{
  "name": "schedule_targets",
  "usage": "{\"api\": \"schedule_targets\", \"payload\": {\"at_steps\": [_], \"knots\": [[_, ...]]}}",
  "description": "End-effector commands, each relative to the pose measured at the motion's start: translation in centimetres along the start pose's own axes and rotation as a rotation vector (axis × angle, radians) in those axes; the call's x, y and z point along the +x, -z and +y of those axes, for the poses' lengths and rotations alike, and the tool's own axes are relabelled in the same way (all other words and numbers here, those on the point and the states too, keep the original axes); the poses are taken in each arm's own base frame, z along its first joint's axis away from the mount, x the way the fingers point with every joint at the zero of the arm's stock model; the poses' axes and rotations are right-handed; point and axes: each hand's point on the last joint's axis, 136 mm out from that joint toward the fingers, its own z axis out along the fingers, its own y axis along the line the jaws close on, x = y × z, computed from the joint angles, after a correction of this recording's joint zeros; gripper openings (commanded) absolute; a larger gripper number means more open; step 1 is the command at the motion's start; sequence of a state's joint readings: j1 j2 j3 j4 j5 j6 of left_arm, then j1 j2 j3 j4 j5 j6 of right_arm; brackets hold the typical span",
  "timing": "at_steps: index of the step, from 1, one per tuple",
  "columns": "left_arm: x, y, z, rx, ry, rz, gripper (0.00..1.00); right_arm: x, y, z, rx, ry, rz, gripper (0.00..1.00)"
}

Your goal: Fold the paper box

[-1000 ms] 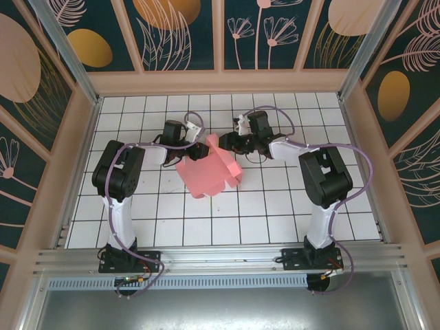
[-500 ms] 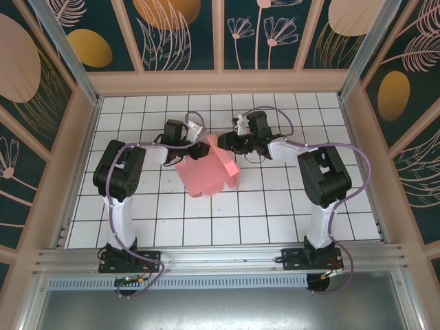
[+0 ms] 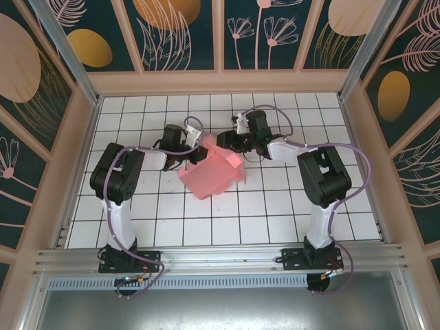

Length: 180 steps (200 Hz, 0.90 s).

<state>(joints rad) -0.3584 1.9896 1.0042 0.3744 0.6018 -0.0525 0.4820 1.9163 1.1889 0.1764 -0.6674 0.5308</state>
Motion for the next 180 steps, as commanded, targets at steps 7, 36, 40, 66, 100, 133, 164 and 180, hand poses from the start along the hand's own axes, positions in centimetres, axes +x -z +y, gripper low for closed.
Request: {"api": "schedule_targets", "payload": {"at_steps": [7,36,40,66,100,133,164,180], "knots": [[-0.5,0.7,-1.1,-0.034,-0.064,-0.026,0.07,0.9,-1.2,-0.9,0.033,-0.022,0.033,0.47],[0.1,0.4,-0.9,-0.077,-0.078,-0.019,0.08,1.0,-2.0,-1.1,0.041,-0.021,0.044,0.47],[0.2,0.3,-0.9,-0.082,-0.084,-0.017,0.09,1.1,-2.0,-1.2,0.043,-0.021,0.045,0.48],[0.2,0.4,-1.4,-0.099,-0.126,-0.044,0.11,1.1,-2.2,-1.4,0.044,-0.031,0.045,0.48],[0.1,1.0,-2.0,-0.122,-0.17,-0.101,0.13,1.1,-1.7,-1.0,0.007,-0.05,0.027,0.49],[0.1,1.3,-2.4,-0.127,-0.195,-0.133,0.14,0.8,-1.0,0.0,-0.105,-0.106,-0.002,0.54],[1.0,0.6,-2.6,-0.159,-0.24,-0.102,0.15,1.3,-1.3,-0.7,-0.078,-0.096,0.011,0.54],[1.3,0.3,-2.7,-0.161,-0.244,-0.09,0.16,1.8,-1.5,-1.2,-0.063,-0.102,0.024,0.53]]}}
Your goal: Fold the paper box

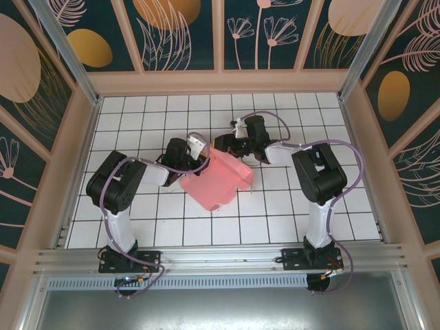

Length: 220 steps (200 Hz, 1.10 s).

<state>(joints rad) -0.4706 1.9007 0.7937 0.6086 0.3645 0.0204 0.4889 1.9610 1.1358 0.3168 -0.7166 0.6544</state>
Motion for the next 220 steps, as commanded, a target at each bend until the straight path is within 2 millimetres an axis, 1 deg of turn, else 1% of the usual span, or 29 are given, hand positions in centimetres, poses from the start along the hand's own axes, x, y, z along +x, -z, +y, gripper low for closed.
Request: {"api": "schedule_targets", "payload": {"at_steps": [1,14,40,68,83,129,156,170,186,203,220], "knots": [[-0.6,-0.1,-0.6,-0.014,-0.06,-0.021,0.16,0.5,-0.2,-0.7,0.0,-0.009,0.014,0.53],[-0.4,-0.3,-0.8,-0.007,-0.052,-0.019,0.18,0.8,-0.3,-1.2,0.012,-0.012,0.024,0.53],[-0.8,-0.4,-0.9,0.002,-0.026,-0.034,0.21,1.5,-0.2,-2.0,0.027,-0.02,0.034,0.52],[-1.4,-0.2,-1.0,0.002,-0.022,-0.047,0.29,2.2,-0.2,-3.0,0.051,-0.029,0.049,0.49],[-1.6,-0.2,-0.8,-0.006,-0.025,-0.047,0.3,2.6,-0.3,-3.6,0.066,-0.032,0.06,0.44],[-2.3,-0.5,-0.6,-0.014,-0.035,-0.048,0.32,3.2,-0.1,-4.5,0.11,-0.023,0.07,0.44],[-2.6,-0.9,-0.5,-0.011,-0.029,-0.051,0.3,3.2,-0.1,-4.2,0.095,-0.027,0.069,0.43],[-2.8,-1.2,-0.5,-0.003,-0.016,-0.052,0.3,3.0,-0.1,-3.7,0.068,-0.032,0.064,0.44],[-2.4,-1.8,-0.5,0.004,-0.004,-0.044,0.28,3.0,-0.2,-3.2,0.035,-0.043,0.062,0.44],[-2.0,-2.1,-0.4,0.009,0.004,-0.039,0.21,3.0,-0.3,-2.9,0.018,-0.049,0.061,0.44],[-1.7,-2.2,-0.4,0.01,0.011,-0.036,0.09,2.9,-0.2,-3.0,0.023,-0.05,0.059,0.44]]}}
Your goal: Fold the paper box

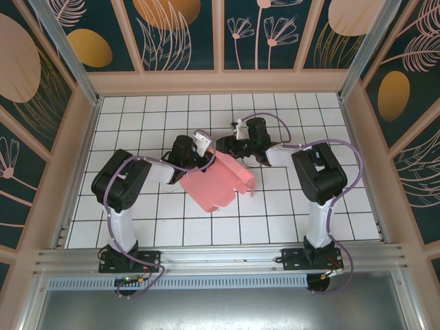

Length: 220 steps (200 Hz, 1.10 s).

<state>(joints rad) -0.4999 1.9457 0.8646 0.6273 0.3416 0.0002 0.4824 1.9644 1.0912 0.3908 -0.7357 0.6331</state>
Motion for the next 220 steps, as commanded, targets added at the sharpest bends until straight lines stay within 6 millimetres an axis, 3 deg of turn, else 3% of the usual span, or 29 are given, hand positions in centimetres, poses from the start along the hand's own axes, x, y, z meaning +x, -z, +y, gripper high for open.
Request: {"api": "schedule_targets", "payload": {"at_steps": [1,11,37,58,97,120,150,201,220], "knots": [[0.2,-0.6,0.1,0.008,0.021,0.0,0.09,2.5,-0.2,-2.4,0.046,-0.084,0.065,0.44],[0.3,-0.6,0.1,0.007,0.023,0.004,0.0,2.4,-0.1,-2.5,0.051,-0.083,0.063,0.44],[0.6,-0.5,0.1,0.001,0.017,0.011,0.0,2.2,0.1,-2.3,0.054,-0.077,0.055,0.44],[1.0,-0.5,0.1,0.006,0.019,0.015,0.25,2.1,0.1,-2.1,0.05,-0.076,0.052,0.45],[1.9,-0.8,0.0,0.015,0.031,0.025,0.34,2.0,0.1,-2.0,0.048,-0.076,0.049,0.45],[2.4,-1.0,0.0,0.02,0.043,0.034,0.25,2.0,0.1,-2.0,0.046,-0.077,0.051,0.45],[2.3,-1.2,0.0,0.026,0.054,0.031,0.0,2.0,0.1,-2.0,0.046,-0.079,0.051,0.45],[1.8,-0.7,-0.1,0.022,0.065,0.008,0.0,1.4,0.7,-1.6,0.054,-0.064,0.031,0.45],[1.1,-0.4,0.0,0.009,0.097,-0.018,0.0,0.7,1.5,-1.2,0.064,-0.042,-0.003,0.5]]}}
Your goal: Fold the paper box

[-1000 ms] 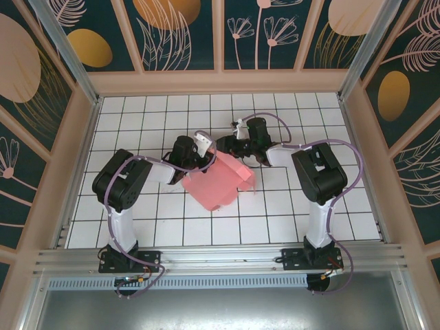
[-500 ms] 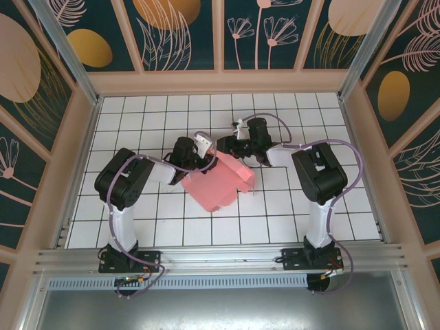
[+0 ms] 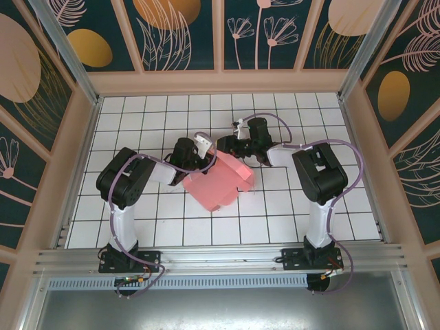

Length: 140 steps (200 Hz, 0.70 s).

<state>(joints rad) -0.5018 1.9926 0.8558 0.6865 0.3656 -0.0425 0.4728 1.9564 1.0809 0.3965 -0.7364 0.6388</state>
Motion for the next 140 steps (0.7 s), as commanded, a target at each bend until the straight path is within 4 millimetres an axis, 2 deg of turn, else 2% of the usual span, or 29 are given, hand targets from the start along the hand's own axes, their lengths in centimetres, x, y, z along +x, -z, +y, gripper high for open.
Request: {"api": "schedule_targets", "payload": {"at_steps": [1,38,83,110,140], "knots": [[0.0,0.3,0.3,-0.018,0.057,-0.017,0.0,0.8,1.1,-1.1,0.064,-0.034,0.004,0.5],[-2.1,1.5,0.5,-0.047,0.123,-0.111,0.0,-1.6,4.5,0.0,0.111,-0.004,-0.111,0.62],[-4.9,2.7,0.6,-0.055,0.236,-0.219,0.0,-4.1,11.4,0.8,0.156,-0.003,-0.315,0.63],[-7.1,3.7,1.1,-0.079,0.326,-0.308,0.0,-4.5,15.5,0.6,0.189,-0.018,-0.422,0.63],[-10.1,4.7,1.3,-0.056,0.468,-0.402,0.0,-3.5,19.2,-0.5,0.197,-0.064,-0.52,0.62]]}}
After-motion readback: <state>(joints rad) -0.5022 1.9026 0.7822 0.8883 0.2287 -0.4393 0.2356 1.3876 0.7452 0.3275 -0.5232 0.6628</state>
